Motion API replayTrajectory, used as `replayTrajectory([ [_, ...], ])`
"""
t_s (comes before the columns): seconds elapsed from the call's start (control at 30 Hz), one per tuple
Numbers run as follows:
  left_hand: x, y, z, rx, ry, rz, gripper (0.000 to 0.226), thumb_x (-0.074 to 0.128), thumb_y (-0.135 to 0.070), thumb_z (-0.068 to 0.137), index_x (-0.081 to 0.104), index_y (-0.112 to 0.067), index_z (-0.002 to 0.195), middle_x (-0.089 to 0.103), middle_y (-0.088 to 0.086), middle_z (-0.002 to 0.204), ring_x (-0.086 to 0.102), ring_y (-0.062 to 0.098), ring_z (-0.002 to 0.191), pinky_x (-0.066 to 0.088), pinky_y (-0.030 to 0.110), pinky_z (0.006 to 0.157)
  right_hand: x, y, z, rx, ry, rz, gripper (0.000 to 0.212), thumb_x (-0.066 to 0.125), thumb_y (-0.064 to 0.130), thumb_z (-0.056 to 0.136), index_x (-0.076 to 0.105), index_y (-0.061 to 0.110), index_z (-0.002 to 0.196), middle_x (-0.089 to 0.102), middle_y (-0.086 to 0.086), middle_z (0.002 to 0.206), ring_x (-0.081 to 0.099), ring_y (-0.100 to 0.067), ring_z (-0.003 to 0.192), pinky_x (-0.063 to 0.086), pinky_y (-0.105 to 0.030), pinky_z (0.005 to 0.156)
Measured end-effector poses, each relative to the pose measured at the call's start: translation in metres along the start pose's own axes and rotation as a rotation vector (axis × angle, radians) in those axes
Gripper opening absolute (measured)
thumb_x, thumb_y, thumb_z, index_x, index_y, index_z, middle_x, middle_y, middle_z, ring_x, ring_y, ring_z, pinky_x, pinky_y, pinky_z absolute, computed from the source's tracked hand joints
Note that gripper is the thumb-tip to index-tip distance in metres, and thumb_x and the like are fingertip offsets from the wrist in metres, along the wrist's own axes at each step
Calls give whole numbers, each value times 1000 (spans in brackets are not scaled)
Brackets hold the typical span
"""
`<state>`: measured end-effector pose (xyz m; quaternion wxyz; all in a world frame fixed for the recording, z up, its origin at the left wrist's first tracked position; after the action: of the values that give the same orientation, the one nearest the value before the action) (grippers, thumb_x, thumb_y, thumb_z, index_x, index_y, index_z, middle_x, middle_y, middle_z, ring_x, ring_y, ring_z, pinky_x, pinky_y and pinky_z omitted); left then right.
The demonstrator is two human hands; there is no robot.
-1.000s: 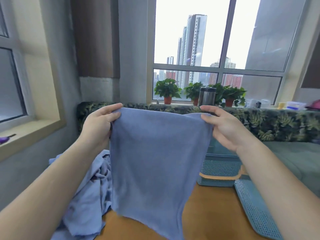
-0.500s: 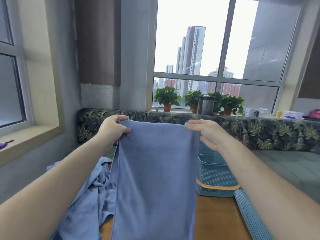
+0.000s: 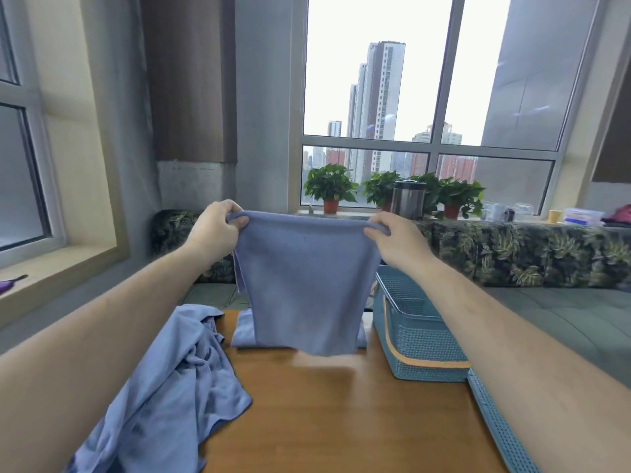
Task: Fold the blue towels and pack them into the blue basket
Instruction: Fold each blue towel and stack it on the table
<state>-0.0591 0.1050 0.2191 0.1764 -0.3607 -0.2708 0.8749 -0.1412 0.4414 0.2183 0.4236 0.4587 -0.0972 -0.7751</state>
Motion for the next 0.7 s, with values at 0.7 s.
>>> replayTrajectory([
  [0.7, 157, 179, -295, -414, 287, -46, 26, 66, -38, 95, 56, -16, 85, 58, 1, 75, 55, 16, 71, 42, 32, 65, 153, -191, -279, 558, 291, 367, 12, 58, 27, 103, 63, 17, 100, 71, -6, 71, 65, -13, 53, 46, -26, 48],
])
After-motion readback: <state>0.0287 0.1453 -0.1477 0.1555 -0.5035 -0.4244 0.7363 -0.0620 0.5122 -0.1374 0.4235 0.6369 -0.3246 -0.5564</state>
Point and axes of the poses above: each hand's wrist, its own z-axis towards the middle knuckle, its own x-axis out of the palm, y = z × x, the point moved 7 cm from there along z, towards the middle knuckle
